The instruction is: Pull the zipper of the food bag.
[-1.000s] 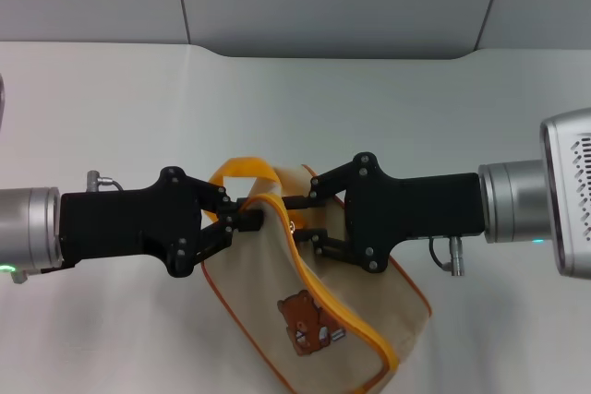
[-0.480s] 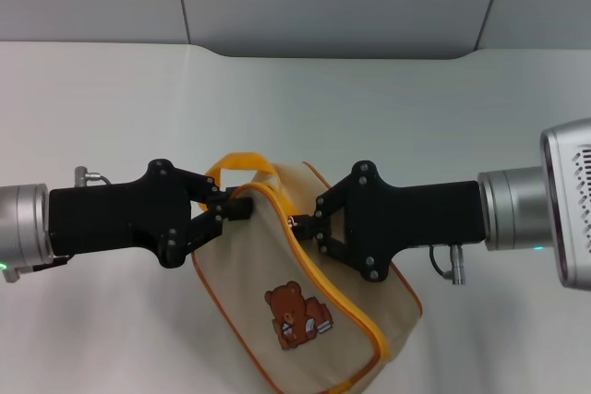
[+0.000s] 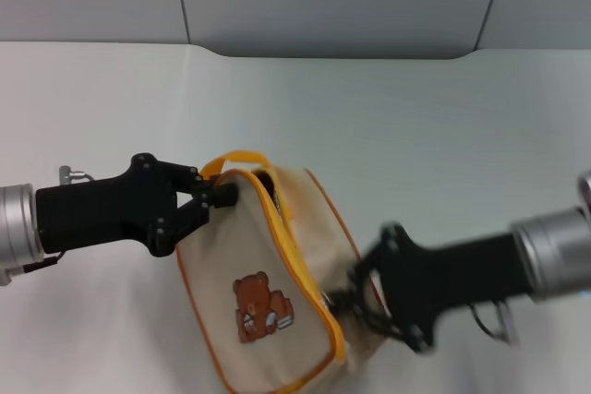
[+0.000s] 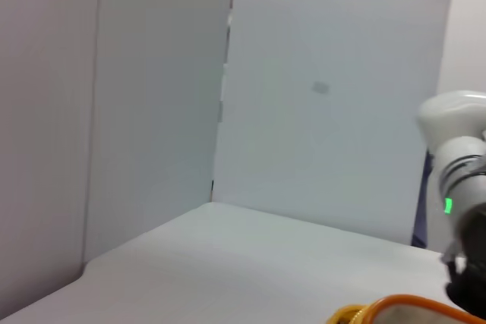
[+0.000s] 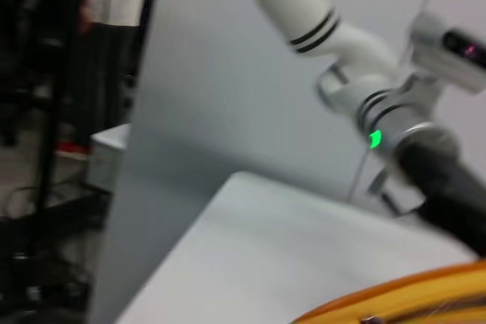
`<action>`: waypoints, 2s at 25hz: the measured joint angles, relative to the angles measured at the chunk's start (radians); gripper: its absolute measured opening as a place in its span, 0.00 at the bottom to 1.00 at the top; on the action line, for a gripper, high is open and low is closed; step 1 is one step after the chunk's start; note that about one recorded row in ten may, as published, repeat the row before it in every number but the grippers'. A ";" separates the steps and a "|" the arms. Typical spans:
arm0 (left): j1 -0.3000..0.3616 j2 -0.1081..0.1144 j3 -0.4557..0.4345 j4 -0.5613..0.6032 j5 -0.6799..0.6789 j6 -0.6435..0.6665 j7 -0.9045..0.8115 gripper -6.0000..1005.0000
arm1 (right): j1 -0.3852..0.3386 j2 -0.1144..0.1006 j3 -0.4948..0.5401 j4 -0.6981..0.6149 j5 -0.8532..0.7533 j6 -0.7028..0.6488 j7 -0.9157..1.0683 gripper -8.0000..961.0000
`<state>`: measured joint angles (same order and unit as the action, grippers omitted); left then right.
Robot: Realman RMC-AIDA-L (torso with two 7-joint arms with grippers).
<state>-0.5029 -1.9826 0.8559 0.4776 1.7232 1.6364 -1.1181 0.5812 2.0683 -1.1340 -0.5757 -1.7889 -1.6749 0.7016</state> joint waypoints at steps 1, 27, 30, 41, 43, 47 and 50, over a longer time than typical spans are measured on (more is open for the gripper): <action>0.002 0.000 -0.003 -0.002 0.000 -0.003 0.000 0.07 | -0.013 -0.005 0.003 -0.011 -0.017 -0.012 0.024 0.04; 0.027 -0.027 -0.009 -0.046 0.001 -0.110 -0.042 0.07 | -0.095 -0.022 0.334 0.042 -0.030 -0.111 0.288 0.40; 0.027 -0.031 -0.017 -0.047 -0.002 -0.115 -0.048 0.07 | -0.089 -0.035 0.411 0.083 -0.030 -0.139 0.288 0.56; 0.034 -0.052 -0.191 -0.046 0.003 0.122 -0.004 0.40 | -0.073 -0.052 0.425 0.124 -0.031 -0.140 0.310 0.88; 0.033 -0.044 -0.170 -0.045 0.012 0.183 0.009 0.48 | -0.069 -0.057 0.421 0.125 -0.034 -0.148 0.320 0.88; 0.018 -0.015 -0.041 -0.041 0.044 0.270 0.002 0.63 | -0.057 -0.071 0.390 0.132 -0.050 -0.163 0.341 0.87; 0.021 -0.012 -0.013 -0.040 0.046 0.246 -0.003 0.69 | -0.053 -0.069 0.378 0.134 -0.076 -0.163 0.344 0.87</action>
<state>-0.4822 -1.9948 0.8429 0.4380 1.7692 1.8825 -1.1209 0.5277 1.9991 -0.7557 -0.4420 -1.8645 -1.8383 1.0457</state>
